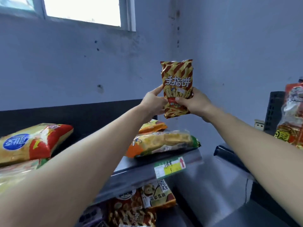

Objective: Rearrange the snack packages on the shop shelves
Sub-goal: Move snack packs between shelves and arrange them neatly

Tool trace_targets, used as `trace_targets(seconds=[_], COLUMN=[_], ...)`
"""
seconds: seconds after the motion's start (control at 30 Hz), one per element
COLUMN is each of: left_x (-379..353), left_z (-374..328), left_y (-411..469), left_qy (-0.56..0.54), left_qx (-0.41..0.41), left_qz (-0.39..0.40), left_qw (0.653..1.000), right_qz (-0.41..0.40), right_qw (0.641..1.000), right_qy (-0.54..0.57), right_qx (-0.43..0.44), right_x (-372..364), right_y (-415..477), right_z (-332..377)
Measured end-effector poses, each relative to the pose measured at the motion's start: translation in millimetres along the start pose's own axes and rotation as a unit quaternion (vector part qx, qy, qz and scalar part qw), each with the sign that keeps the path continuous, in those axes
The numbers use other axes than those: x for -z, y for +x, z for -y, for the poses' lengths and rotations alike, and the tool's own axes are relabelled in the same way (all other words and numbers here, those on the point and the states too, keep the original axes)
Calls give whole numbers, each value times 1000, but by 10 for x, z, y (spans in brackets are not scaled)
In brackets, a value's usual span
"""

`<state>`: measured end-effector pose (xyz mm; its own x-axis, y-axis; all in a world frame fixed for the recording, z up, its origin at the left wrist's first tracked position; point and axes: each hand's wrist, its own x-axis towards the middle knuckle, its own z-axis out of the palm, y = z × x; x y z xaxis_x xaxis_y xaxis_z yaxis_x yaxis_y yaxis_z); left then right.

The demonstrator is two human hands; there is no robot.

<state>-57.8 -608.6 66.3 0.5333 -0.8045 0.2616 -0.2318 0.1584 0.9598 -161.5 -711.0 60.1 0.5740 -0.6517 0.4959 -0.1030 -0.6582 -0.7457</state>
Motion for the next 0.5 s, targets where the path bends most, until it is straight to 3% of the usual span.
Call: trace_targets(seconds=[0.27,0.5], left_x=[-212,79], left_z=[399,607], left_y=[582,628], left_qy=[161,270], left_qx=[81,123], left_qz=[59,-25], left_qw=[982,955], right_qz=[57,76], right_qw=[996,990], right_qy=[-4,72], right_qx=[-66,-96], right_x=[-267,-833], right_y=[631,757], right_z=[-675,-788])
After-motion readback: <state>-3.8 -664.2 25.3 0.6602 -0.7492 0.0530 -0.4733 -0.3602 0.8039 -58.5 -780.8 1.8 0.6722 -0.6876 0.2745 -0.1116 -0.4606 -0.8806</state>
